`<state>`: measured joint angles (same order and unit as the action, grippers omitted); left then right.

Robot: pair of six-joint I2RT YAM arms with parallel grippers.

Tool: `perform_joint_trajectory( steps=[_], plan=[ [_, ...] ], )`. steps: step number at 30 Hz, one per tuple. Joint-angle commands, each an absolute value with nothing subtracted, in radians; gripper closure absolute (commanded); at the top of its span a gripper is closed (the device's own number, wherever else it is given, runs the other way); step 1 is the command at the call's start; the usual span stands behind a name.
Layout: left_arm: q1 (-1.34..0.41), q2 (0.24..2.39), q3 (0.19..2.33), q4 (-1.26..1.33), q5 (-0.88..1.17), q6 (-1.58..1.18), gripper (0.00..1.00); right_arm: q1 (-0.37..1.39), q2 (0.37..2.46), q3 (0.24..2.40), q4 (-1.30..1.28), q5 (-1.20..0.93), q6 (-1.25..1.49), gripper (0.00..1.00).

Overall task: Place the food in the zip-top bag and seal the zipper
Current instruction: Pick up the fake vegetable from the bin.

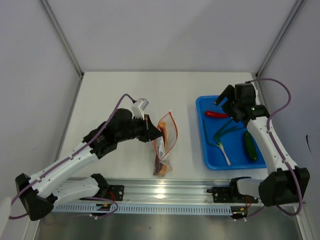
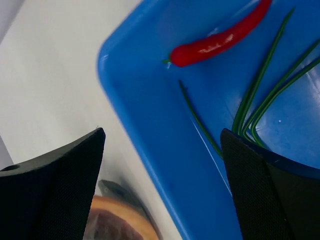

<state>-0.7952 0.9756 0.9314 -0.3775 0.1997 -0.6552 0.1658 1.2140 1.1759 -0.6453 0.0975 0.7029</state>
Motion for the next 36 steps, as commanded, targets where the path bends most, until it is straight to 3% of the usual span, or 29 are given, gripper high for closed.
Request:
perform_joint_trajectory(
  steps=[1, 7, 9, 13, 22, 36],
  plan=[
    [-0.788, 0.962, 0.93, -0.316, 0.229, -0.667, 0.99, 0.121, 1.305, 1.114, -0.557, 0.035, 0.825, 0.04],
    [-0.79, 0.951, 0.93, -0.331, 0.236, -0.667, 0.99, 0.1, 1.429, 1.059, -0.361, 0.055, 1.003, 0.19],
    [-0.788, 0.942, 0.924, -0.34, 0.232, -0.666, 0.99, 0.101, 1.475, 1.058, -0.344, 0.081, 1.057, 0.19],
    [-0.79, 0.931, 0.917, -0.347, 0.23, -0.666, 0.99, 0.101, 1.525, 1.057, -0.334, 0.147, 1.141, 0.33],
    [-0.788, 0.937, 0.919, -0.348, 0.252, -0.667, 0.99, 0.104, 1.604, 1.066, -0.365, 0.281, 1.25, 0.32],
    [-0.788, 0.919, 0.91, -0.382, 0.241, -0.67, 0.99, 0.11, 1.796, 1.092, -0.27, 0.302, 1.27, 0.32]
  ],
)
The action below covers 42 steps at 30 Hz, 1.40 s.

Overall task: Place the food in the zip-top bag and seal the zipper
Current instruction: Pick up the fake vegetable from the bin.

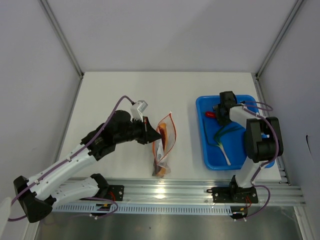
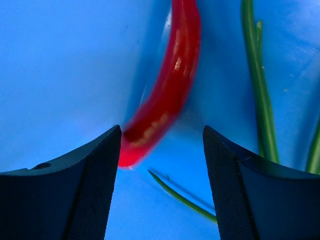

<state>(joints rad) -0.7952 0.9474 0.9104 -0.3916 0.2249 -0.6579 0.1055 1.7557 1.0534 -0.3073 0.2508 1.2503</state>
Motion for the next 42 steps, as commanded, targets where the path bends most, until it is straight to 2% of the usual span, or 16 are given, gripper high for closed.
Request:
perform_joint_trajectory(
  steps=[1, 2, 5, 6, 8, 9, 12, 13, 28, 34, 38, 42],
  plan=[
    [-0.788, 0.917, 0.91, -0.383, 0.239, -0.67, 0.99, 0.109, 1.804, 1.095, -0.275, 0.302, 1.272, 0.32],
    [-0.788, 0.914, 0.91, -0.387, 0.233, -0.67, 0.99, 0.109, 1.812, 1.095, -0.276, 0.302, 1.269, 0.33],
    [-0.788, 0.907, 0.907, -0.393, 0.226, -0.67, 0.99, 0.11, 1.818, 1.082, -0.278, 0.29, 1.269, 0.43],
    [-0.788, 0.907, 0.904, -0.394, 0.222, -0.673, 0.99, 0.112, 1.815, 1.065, -0.266, 0.284, 1.263, 0.53],
    [-0.788, 0.905, 0.902, -0.397, 0.219, -0.676, 0.99, 0.115, 1.798, 1.049, -0.258, 0.281, 1.253, 0.64],
    [-0.788, 0.905, 0.9, -0.397, 0.216, -0.678, 0.99, 0.118, 1.79, 1.033, -0.256, 0.282, 1.25, 0.79],
    [-0.788, 0.899, 0.89, -0.399, 0.212, -0.689, 0.99, 0.117, 1.756, 1.002, -0.252, 0.27, 1.223, 0.98],
    [-0.79, 0.897, 0.89, -0.402, 0.209, -0.69, 1.0, 0.118, 1.747, 0.997, -0.253, 0.264, 1.203, 1.0],
    [-0.788, 0.89, 0.928, -0.48, 0.153, -0.709, 0.99, 0.279, 1.192, 0.953, -0.463, 0.288, 0.902, 1.0],
    [-0.788, 0.913, 0.92, -0.473, 0.163, -0.692, 0.99, 0.362, 0.978, 0.959, -0.561, 0.233, 0.766, 1.0],
    [-0.788, 0.931, 0.901, -0.418, 0.189, -0.675, 1.0, 0.535, 0.936, 1.035, -0.642, 0.224, 0.753, 1.0],
    [-0.79, 0.963, 0.913, -0.384, 0.216, -0.666, 0.99, 0.751, 0.931, 1.123, -0.699, 0.359, 0.784, 1.0]
  ],
)
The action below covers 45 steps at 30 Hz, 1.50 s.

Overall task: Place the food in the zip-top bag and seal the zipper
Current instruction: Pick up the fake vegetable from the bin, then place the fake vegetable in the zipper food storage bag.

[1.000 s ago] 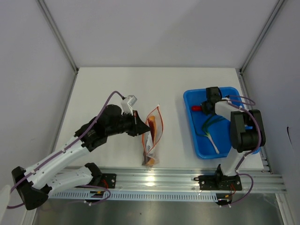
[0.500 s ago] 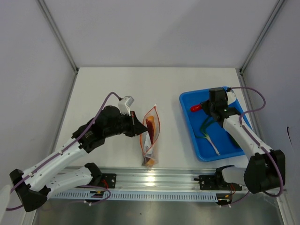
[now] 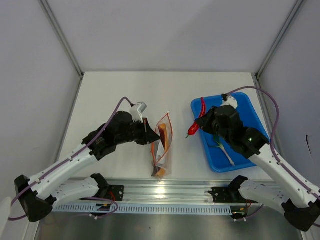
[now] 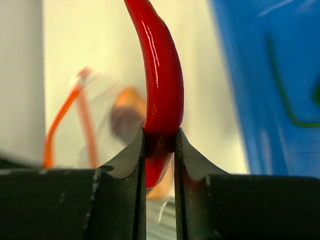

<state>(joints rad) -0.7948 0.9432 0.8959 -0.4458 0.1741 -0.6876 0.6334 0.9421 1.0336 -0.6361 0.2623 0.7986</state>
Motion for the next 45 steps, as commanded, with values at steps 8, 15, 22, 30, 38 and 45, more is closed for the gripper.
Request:
perform_joint_trajectory(
  steps=[8, 15, 22, 30, 38, 45],
  plan=[
    [-0.788, 1.015, 0.957, -0.365, 0.267, -0.661, 0.99, 1.112, 1.138, 1.383, -0.724, 0.61, 0.778, 1.0],
    [-0.788, 0.996, 0.948, -0.356, 0.273, -0.67, 0.99, 1.144, 1.276, 1.436, -0.765, 0.66, 0.896, 1.0],
    [-0.788, 0.94, 0.911, -0.328, 0.255, -0.704, 0.99, 1.158, 1.292, 1.396, -0.818, 0.661, 1.005, 1.0],
    [-0.79, 0.966, 0.917, -0.288, 0.249, -0.723, 0.99, 1.224, 1.276, 1.325, -0.791, 0.546, 1.006, 0.98],
    [-0.788, 1.0, 0.951, -0.316, 0.227, -0.695, 0.99, 1.243, 1.215, 1.215, -0.781, 0.454, 1.057, 0.92],
    [-0.788, 1.015, 0.96, -0.314, 0.245, -0.693, 0.99, 1.243, 1.221, 1.224, -0.818, 0.477, 0.999, 0.35]
  ],
)
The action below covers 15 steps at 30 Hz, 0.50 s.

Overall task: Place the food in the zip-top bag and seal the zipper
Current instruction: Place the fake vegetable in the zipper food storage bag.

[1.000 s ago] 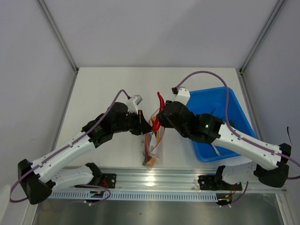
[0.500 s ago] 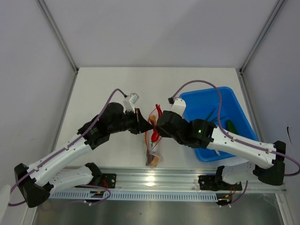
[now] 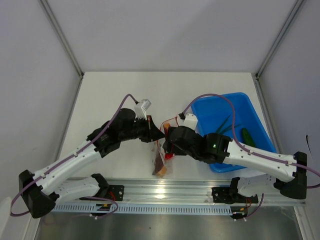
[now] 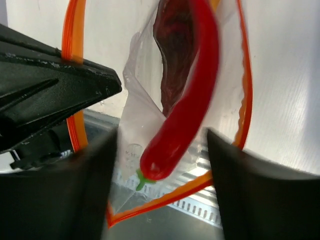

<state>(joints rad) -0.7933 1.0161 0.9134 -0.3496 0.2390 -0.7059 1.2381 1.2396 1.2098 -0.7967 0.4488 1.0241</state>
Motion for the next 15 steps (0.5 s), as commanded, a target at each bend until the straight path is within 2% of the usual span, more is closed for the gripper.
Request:
perform_joint_trajectory(
  steps=[1, 3, 4, 10, 13, 15],
  plan=[
    [-0.79, 1.02, 0.962, -0.314, 0.25, -0.69, 0.99, 1.238, 1.223, 1.227, -0.821, 0.48, 0.967, 0.2],
    [-0.788, 1.026, 0.977, -0.319, 0.264, -0.687, 0.99, 1.221, 1.226, 1.244, -0.819, 0.465, 0.934, 0.14],
    [-0.79, 1.029, 0.976, -0.322, 0.265, -0.686, 0.99, 1.212, 1.226, 1.276, -0.821, 0.457, 0.907, 0.06],
    [-0.788, 1.031, 0.977, -0.331, 0.262, -0.678, 0.99, 1.164, 1.207, 1.455, -0.899, 0.52, 0.821, 0.06],
    [-0.788, 1.025, 0.973, -0.345, 0.253, -0.67, 1.0, 1.1, 1.166, 1.471, -0.936, 0.52, 0.804, 0.07],
    [-0.79, 1.02, 0.97, -0.354, 0.253, -0.666, 0.99, 1.015, 1.132, 1.434, -0.934, 0.435, 0.798, 0.09]
  ],
)
